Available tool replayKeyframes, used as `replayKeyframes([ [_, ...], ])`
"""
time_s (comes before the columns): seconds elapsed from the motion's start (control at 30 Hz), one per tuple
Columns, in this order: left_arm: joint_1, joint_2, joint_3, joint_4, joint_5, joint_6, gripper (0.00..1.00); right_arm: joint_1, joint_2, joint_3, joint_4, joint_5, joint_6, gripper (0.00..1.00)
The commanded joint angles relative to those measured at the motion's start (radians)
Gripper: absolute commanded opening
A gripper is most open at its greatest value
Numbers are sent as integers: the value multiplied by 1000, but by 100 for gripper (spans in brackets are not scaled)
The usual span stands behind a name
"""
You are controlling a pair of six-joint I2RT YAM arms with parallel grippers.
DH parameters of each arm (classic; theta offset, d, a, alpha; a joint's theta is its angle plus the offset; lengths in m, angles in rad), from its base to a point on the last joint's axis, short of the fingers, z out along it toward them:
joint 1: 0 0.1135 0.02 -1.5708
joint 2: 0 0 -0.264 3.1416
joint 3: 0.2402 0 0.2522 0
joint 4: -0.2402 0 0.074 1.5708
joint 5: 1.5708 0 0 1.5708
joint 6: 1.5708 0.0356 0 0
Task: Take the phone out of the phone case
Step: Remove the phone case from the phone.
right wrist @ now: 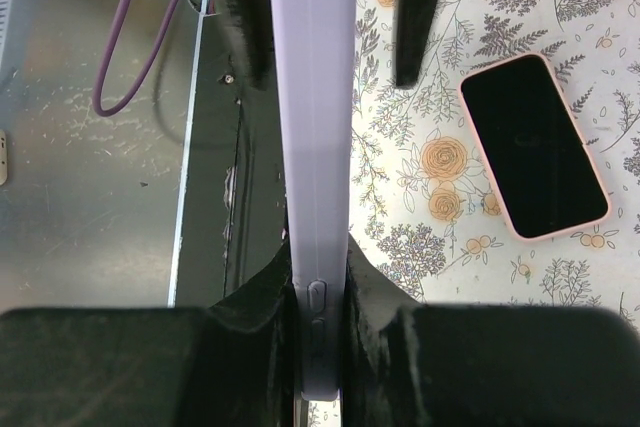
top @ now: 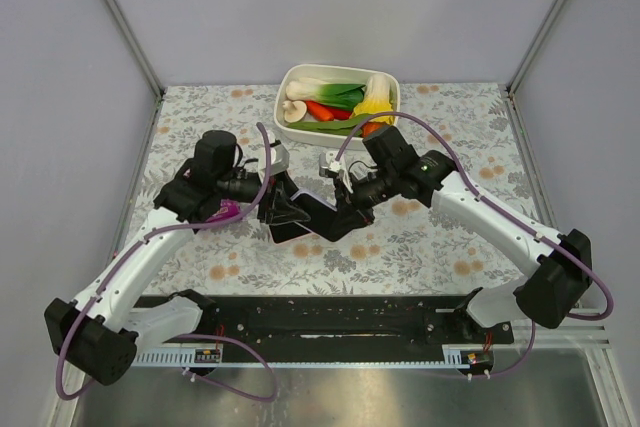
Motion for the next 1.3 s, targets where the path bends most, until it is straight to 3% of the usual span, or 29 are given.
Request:
replayKeyframes([
  [0.0, -6, 8, 37, 78, 38, -30, 34, -5, -21, 50, 48, -32, 3, 0],
  [0.2, -9, 16, 28, 81, 38, -39, 18, -5, -42, 32, 114, -14, 43, 0],
  [0.27, -7, 17, 28, 79, 42, -45, 1, -6, -44, 32, 125, 0, 51, 0],
  [0.37, -9, 16, 32, 79, 46, -59, 0, -5, -44, 32, 145, 25, 71, 1],
  [0.47, -6, -3, 34, 104, 35, -85, 0, -5, -45, 29, 144, 58, 77, 31],
  [0.5, -1, -9, 39, 101, 37, -86, 0, -5, -50, 26, 147, 72, 78, 45],
  [0.53, 5, -10, 46, 84, 42, -80, 0, -5, -51, 23, 147, 84, 80, 65],
  [0.67, 46, -15, 83, 7, 80, -16, 0, -6, -70, 14, 142, 115, 78, 81],
  [0.97, 235, -58, 108, -43, 221, -5, 0, -6, -139, -17, 117, 152, 51, 88],
  [1.03, 247, -70, 114, -46, 256, -14, 0, -5, -131, -11, 133, 163, 100, 89],
  [1.1, 250, -78, 114, -48, 281, -28, 0, -6, -122, -3, 136, 158, 113, 99],
  [1.27, 263, -95, 109, -63, 287, -25, 0, -6, -105, 12, 183, 143, 224, 100],
])
